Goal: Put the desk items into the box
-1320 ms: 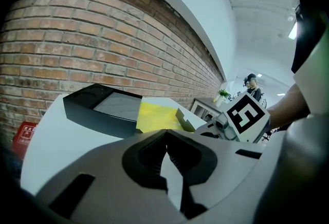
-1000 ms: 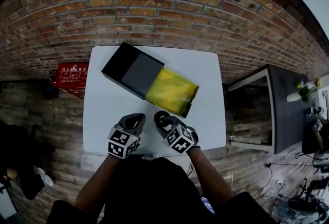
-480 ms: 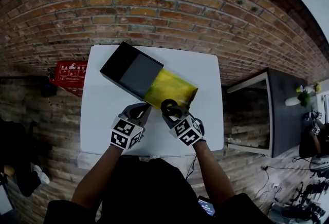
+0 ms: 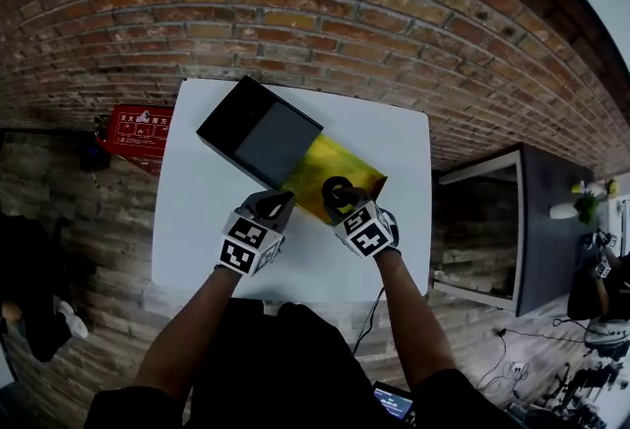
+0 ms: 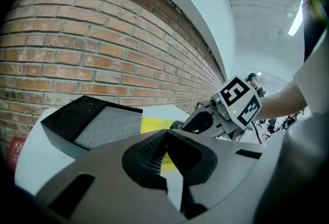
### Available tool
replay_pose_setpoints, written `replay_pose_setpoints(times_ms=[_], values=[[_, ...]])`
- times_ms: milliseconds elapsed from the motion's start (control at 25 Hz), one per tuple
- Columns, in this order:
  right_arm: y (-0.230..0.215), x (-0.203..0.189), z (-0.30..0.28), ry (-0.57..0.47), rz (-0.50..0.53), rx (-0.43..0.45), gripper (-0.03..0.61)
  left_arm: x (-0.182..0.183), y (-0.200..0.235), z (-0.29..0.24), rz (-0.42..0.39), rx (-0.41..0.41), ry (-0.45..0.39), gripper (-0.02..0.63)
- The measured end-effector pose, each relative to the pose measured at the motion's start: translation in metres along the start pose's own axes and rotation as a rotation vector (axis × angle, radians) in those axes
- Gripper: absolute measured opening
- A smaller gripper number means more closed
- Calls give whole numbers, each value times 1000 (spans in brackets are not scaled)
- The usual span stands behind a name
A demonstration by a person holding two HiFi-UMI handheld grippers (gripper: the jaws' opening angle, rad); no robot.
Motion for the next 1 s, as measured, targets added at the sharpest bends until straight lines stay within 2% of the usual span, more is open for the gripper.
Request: replay_pose_setpoints(times_ms=[320, 600, 1000], values=[[-16, -7, -31, 59, -10, 19, 121, -9, 15, -8, 30, 14, 12, 14], [-12, -12, -53, 112, 10, 51, 121, -21, 25, -6, 61, 32, 26, 14], [-14, -10, -70, 162, 41, 49, 121, -37, 34, 5, 99, 50, 33, 14]])
Point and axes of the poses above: the fingertips, and each gripper's own axes: z backward along the fingers, y to its left, x out of its top, the point moved 8 cm from there along z, backward along the fingers, and after that the axes turned 1 degree about -z, right-handed, at the moved point
